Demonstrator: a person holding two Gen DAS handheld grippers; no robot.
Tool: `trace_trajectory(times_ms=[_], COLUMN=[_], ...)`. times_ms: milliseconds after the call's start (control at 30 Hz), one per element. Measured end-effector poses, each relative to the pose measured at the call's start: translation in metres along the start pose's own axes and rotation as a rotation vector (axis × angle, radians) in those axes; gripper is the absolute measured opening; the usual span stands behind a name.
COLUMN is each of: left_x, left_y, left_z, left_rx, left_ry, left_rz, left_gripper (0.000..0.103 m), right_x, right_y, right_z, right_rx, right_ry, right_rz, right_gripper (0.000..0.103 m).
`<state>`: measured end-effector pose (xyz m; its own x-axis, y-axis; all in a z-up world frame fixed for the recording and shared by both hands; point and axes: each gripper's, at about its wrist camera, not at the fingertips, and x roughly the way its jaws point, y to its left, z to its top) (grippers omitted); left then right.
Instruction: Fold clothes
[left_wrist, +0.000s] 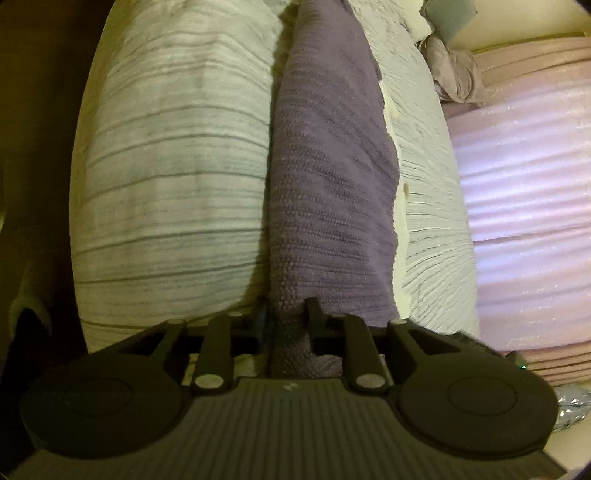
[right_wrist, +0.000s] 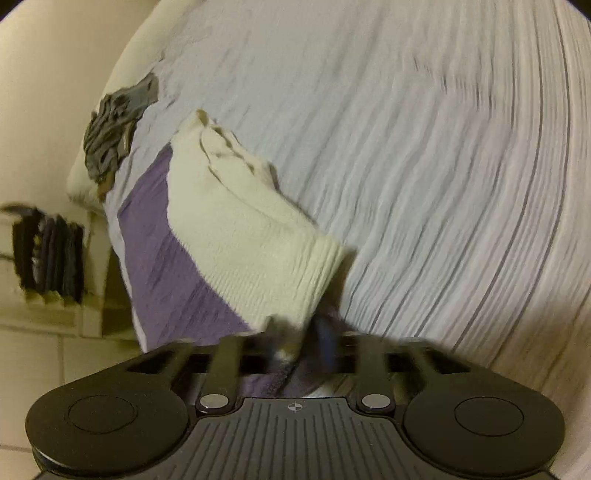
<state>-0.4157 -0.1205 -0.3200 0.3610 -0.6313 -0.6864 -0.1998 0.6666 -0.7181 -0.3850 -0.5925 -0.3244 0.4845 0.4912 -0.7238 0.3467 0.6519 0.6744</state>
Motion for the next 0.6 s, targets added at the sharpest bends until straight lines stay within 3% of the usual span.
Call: trace_trajectory(times_ms=[33, 100, 233, 367, 467, 533, 600], left_x=[-0.002, -0.003, 0.005, 0.023, 0.029, 0.034, 0.032], left_y=[0.000, 0.004, 0.012, 0.020, 0.027, 0.027, 0.021], left_z=[0.001, 0.006, 0.018, 0.023, 0.021, 0.019, 0.020], left_rx=[-0.016, -0.054, -0.084, -0.097, -0.117, -0.101, -0.056], left_ry=[-0.006, -0.032, -0.044, 0.002, 0.039, 0.080, 0.086], left_rz=[-0.006, -0.025, -0.074, -0.100, -0.148, -0.171, -0.174], left_gripper=[0.025, 0.034, 0.036, 0.036, 0.030, 0.015, 0.010], right_x=[-0.006, -0.019, 0.012, 0.042, 0.053, 0.056, 0.056], right_y=[-0.002, -0.006, -0.027, -0.030, -0.032, -0.034, -0.031], right_z=[0.004, 0.012, 0.028, 0.039, 0.047, 0.051, 0.056], right_rx=[-0.015, -0.044, -0.008, -0.028, -0.056, -0.068, -0.092], right_ry=[-0.010, -0.031, 0.134, 0.218, 0.276, 0.310, 0.336], right_rz=[0.007, 0.022, 0.145, 0.240, 0.258, 0.265, 0.281], right_gripper=[0.075, 0.075, 0.075, 0.075, 0.048, 0.038, 0.026])
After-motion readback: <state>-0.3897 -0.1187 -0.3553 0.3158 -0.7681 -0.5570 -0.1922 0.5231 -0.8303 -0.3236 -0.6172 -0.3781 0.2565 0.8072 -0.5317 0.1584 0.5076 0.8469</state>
